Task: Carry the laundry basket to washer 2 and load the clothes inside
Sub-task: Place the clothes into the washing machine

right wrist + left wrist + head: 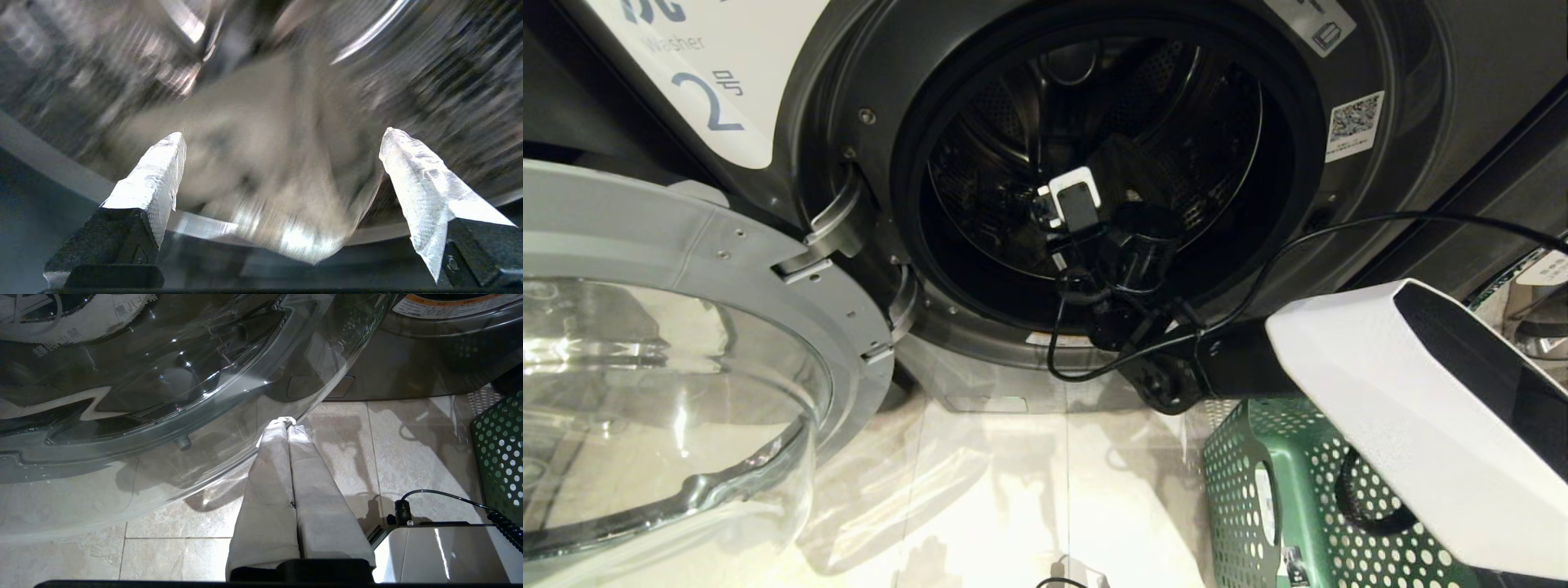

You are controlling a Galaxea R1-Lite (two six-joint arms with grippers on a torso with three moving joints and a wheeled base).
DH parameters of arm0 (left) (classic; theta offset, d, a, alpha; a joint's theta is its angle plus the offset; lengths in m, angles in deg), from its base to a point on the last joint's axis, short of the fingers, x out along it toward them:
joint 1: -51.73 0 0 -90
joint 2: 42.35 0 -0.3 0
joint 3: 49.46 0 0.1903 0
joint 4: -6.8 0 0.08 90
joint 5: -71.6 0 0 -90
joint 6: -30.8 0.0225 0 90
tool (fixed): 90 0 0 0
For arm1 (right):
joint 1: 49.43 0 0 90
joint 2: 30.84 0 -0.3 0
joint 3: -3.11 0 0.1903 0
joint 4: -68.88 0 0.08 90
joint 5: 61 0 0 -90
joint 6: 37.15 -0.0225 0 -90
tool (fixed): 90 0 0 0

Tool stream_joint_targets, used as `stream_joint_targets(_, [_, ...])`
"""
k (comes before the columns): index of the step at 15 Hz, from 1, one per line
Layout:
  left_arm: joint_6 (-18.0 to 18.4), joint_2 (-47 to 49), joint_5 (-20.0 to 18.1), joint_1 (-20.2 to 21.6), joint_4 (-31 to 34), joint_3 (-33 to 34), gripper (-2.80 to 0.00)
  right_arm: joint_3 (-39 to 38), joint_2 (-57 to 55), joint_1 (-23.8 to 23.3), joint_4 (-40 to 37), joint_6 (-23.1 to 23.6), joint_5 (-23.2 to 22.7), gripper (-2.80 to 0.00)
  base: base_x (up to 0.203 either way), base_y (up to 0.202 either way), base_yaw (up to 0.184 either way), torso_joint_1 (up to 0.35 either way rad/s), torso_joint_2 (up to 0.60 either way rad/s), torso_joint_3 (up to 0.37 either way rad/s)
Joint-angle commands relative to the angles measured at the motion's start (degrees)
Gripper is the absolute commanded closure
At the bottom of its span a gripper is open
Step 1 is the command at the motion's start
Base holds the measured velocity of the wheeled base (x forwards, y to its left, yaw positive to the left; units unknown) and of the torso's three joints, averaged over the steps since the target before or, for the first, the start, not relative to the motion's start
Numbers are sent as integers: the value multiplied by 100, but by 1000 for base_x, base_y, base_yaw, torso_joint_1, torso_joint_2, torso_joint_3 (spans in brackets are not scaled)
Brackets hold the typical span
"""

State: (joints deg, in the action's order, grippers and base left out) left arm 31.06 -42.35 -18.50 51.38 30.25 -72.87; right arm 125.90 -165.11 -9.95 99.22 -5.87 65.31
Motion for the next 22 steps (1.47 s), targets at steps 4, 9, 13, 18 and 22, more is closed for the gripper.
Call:
stream_joint_targets(4, [0, 9, 1, 0, 0, 1, 0, -1613, 2069, 306, -3957, -3069, -394, -280, 0, 0, 0, 0, 0, 0])
stream_joint_targets(9, [0, 9, 1, 0, 0, 5, 0, -3476, 3483, 382, -5954, -4544, -1272, -280, 0, 0, 0, 0, 0, 0])
stream_joint_targets(13, [0, 5, 1, 0, 0, -4, 0, -5168, 4846, 281, -6112, -5060, -1546, -280, 0, 0, 0, 0, 0, 0])
stream_joint_targets(18, [0, 9, 1, 0, 0, 5, 0, -6226, 6185, -1697, -6118, -4676, -2015, -280, 0, 0, 0, 0, 0, 0])
stream_joint_targets(22, [0, 9, 1, 0, 0, 3, 0, -7092, 7514, -3092, -5693, -3529, -2916, -280, 0, 0, 0, 0, 0, 0])
